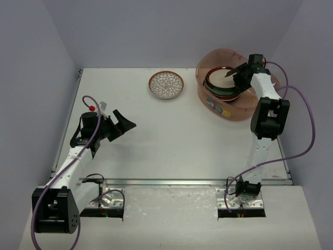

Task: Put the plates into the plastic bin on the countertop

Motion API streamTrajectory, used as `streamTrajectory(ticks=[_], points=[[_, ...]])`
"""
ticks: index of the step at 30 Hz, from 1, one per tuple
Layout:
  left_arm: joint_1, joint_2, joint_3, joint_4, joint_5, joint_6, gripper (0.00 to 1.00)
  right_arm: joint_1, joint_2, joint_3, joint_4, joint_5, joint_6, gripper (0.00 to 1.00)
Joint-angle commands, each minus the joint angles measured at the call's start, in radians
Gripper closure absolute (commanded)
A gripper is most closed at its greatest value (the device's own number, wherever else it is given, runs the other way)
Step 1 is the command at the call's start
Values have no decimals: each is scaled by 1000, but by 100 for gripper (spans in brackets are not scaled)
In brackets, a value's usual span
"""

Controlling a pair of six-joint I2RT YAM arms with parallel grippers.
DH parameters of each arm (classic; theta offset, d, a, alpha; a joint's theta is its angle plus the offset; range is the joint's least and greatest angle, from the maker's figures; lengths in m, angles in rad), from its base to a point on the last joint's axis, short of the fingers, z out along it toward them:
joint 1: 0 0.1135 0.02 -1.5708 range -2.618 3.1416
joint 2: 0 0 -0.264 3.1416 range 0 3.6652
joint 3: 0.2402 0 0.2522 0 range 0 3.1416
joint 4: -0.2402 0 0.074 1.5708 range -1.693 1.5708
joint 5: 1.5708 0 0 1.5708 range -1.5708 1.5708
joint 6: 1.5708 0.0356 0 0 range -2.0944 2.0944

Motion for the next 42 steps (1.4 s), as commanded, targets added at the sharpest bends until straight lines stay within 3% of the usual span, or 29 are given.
streamTrajectory(ticks=[1,8,13,17,21,26,28,31,32,35,38,42], points=[[-2,10,46,69,37,-9,0,31,-28,53,-93,-28,-74,23],[-4,43,57,85,38,-18,0,35,-189,-93,-63,40,-102,21],[-3,29,72,46,73,-2,0,35,-147,41,-177,-55,-188,17],[-4,-42,89,-11,37,38,0,44,-246,-50,-122,-136,-208,16],[-4,-48,132,-90,-73,84,0,145,-447,-164,35,-122,-275,11],[-4,-18,146,-66,-10,29,0,396,-592,-186,73,-102,-439,1],[-4,-46,151,-76,-28,35,0,459,-690,-413,223,-274,-368,1],[-5,-94,207,-168,-107,104,0,492,-722,-780,902,-610,-126,1],[-4,-105,239,-209,-124,147,0,512,-691,-812,927,-593,-88,1],[-30,-111,306,-312,-196,241,0,604,-614,-792,715,-353,-150,1],[-88,-123,254,-259,-214,239,0,635,-529,-840,702,-91,32,1],[-88,-125,235,-261,-232,238,0,656,-359,-778,695,194,90,1]])
